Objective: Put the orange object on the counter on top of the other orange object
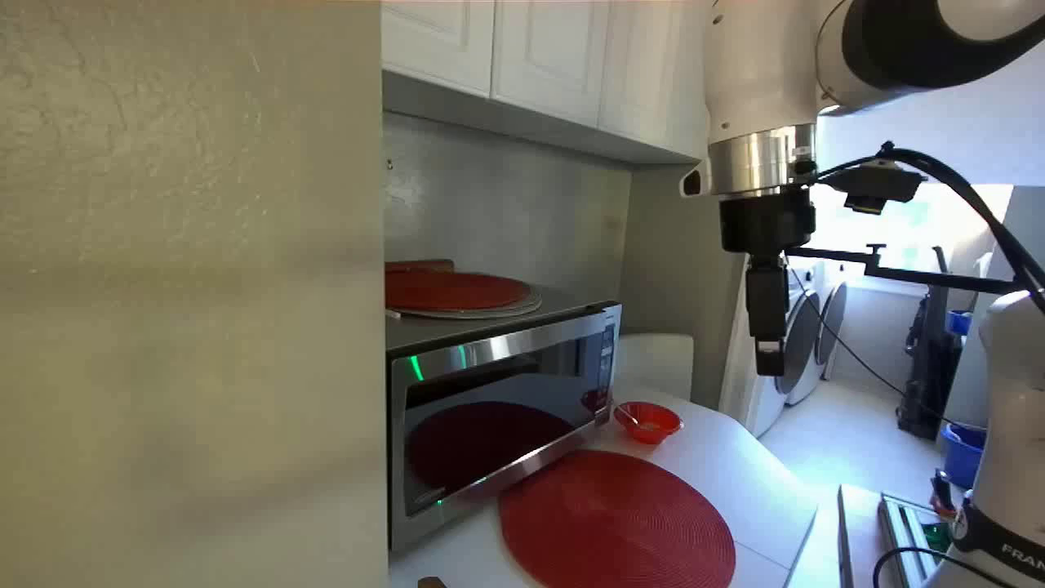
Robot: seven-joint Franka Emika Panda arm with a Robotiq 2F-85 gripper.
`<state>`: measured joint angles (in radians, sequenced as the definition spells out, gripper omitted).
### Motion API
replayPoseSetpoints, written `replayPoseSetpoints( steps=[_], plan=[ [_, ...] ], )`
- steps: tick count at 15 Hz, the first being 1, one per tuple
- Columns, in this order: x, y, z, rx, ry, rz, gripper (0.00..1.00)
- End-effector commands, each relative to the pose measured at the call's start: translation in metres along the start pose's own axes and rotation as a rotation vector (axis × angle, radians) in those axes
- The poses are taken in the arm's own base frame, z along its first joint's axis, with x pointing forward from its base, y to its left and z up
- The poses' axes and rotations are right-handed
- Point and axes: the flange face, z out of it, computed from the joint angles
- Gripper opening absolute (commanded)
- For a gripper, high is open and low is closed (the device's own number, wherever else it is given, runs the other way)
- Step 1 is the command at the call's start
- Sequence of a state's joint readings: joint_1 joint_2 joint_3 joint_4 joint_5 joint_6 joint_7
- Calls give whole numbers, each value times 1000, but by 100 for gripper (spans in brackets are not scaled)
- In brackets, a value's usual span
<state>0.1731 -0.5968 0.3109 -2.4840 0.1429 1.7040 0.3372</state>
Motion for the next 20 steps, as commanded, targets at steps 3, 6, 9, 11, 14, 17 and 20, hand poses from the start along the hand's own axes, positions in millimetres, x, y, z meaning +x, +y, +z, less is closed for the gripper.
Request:
replayPoseSetpoints(
  steps=[3, 6, 9, 11, 14, 17, 20],
  plan=[
    [0, 0, 0, 0, 0, 0, 100],
    [0, 0, 0, 0, 0, 0, 100],
    [17, -2, -2, 72, 35, 4, 100],
    [45, 2, -11, 131, 91, 43, 100],
    [91, 12, -26, 254, 169, 111, 100],
    [137, 34, -45, 375, 242, 189, 100],
    [174, 64, -64, 473, 300, 273, 100]
  ],
)
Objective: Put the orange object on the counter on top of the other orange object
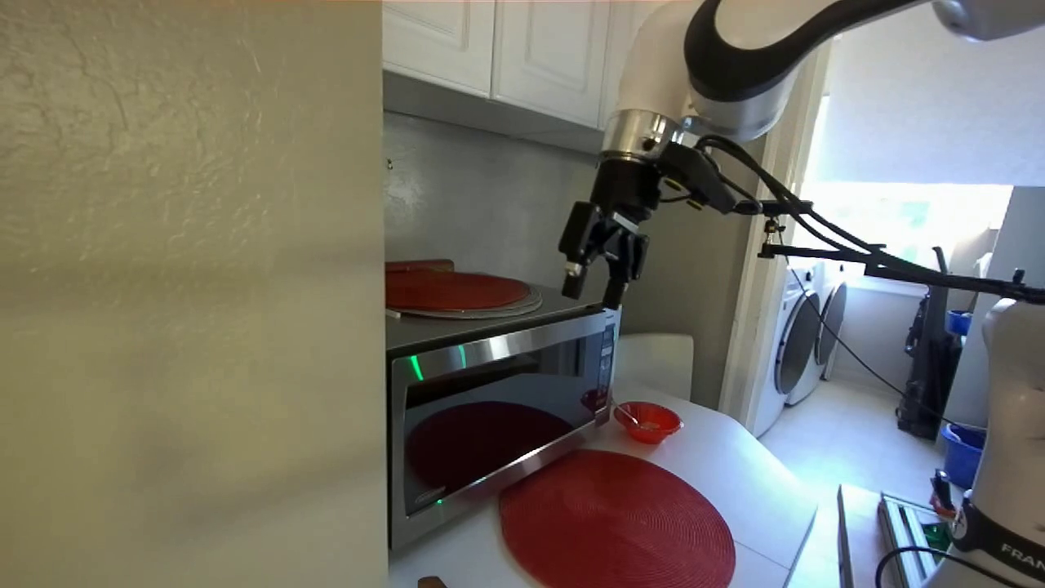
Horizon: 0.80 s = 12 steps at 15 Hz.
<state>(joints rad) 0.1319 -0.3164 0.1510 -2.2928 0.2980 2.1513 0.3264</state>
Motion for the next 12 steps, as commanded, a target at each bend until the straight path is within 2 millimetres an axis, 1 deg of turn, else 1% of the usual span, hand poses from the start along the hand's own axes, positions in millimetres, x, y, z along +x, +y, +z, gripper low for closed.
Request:
replayPoseSetpoints(
  steps=[1, 2, 7, 8, 12],
  plan=[
    [57, 12, -16, 117, 45, 90, 100],
    [69, 20, -21, 128, 59, 114, 100],
    [118, 61, -42, 150, 135, 193, 100],
    [127, 72, -45, 115, 152, 200, 100],
    [152, 114, -55, 96, 197, 259, 100]
  ],
)
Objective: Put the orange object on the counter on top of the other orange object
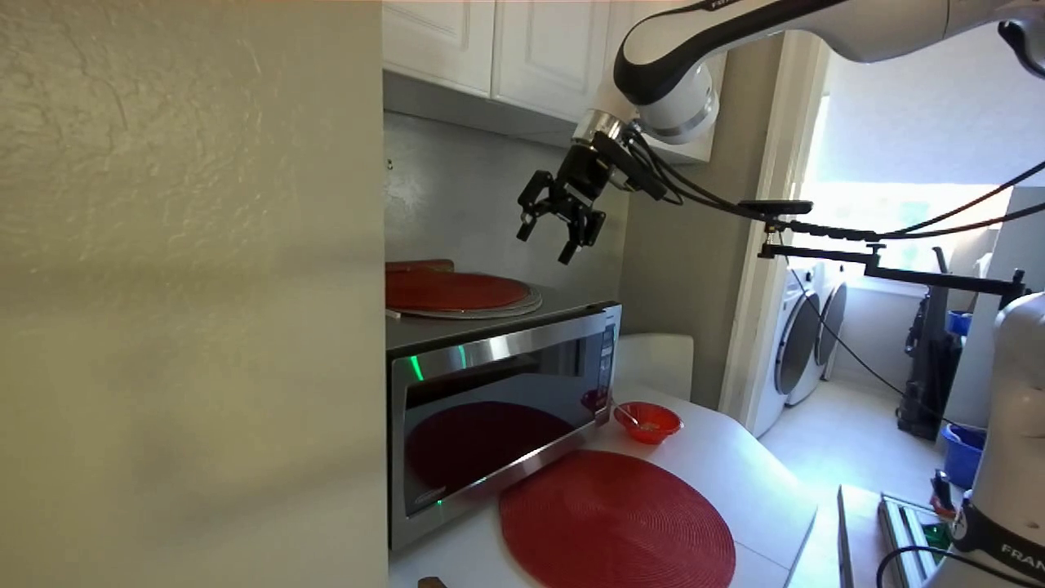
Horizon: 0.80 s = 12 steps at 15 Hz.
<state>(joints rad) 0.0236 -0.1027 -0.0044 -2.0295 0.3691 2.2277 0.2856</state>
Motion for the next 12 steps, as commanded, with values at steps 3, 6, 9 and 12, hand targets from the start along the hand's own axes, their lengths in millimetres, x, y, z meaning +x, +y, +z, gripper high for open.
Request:
replayPoseSetpoints(
  steps=[3, 6, 9, 12],
  plan=[
    [53, 39, -10, -45, 112, 46, 100],
    [70, 52, -7, -96, 187, 55, 100],
    [64, 60, -5, -128, 167, 52, 100],
    [65, 60, -5, -145, 173, 53, 100]
  ],
)
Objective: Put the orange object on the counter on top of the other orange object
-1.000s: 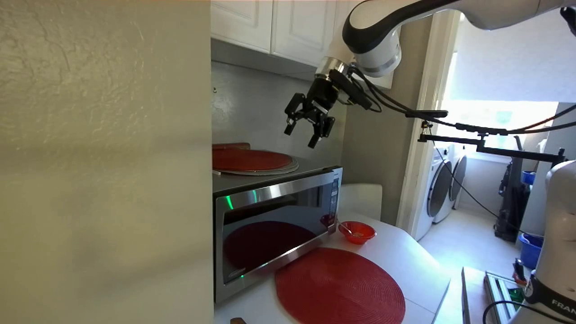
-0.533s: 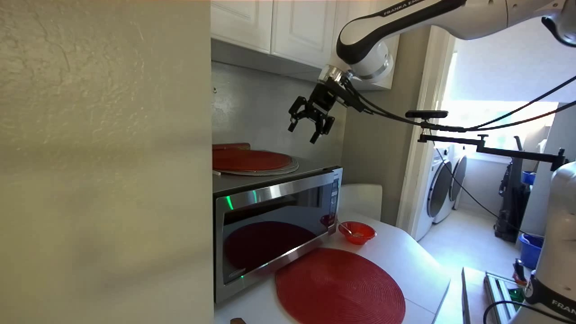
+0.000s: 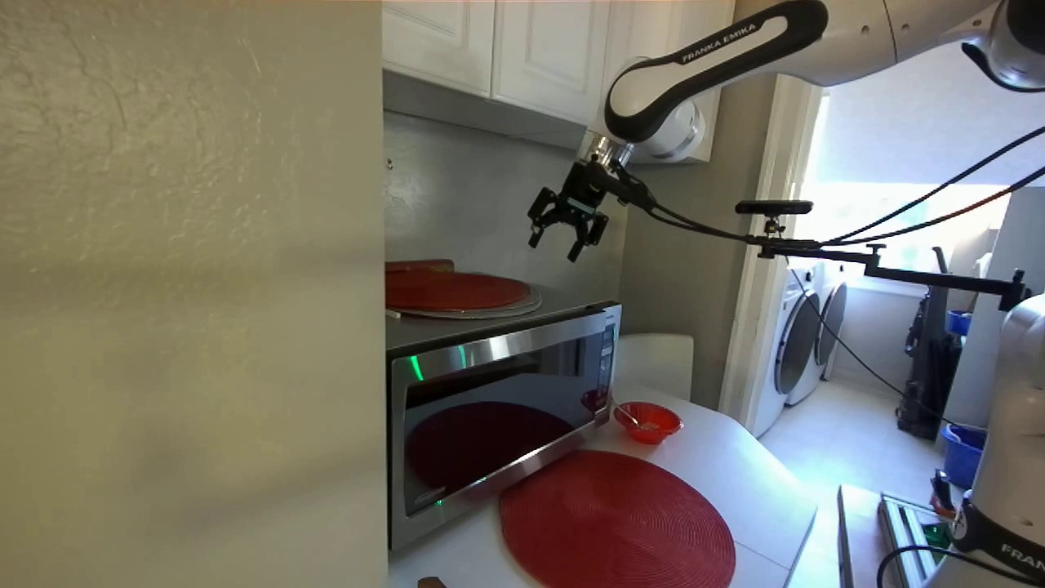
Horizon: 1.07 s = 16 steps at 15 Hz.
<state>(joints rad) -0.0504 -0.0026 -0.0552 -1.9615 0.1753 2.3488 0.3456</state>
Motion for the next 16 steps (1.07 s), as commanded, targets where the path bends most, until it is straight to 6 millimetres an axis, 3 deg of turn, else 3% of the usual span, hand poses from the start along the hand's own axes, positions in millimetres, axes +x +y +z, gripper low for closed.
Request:
replayPoseSetpoints(
  steps=[1, 5, 12, 16],
  plan=[
    [1, 0, -1, 0, 0, 0, 100],
    [6, -5, 16, 19, 7, 15, 100],
    [76, 6, 64, 72, 58, 208, 100],
    [104, 2, 71, 199, 2, 330, 100]
  ],
)
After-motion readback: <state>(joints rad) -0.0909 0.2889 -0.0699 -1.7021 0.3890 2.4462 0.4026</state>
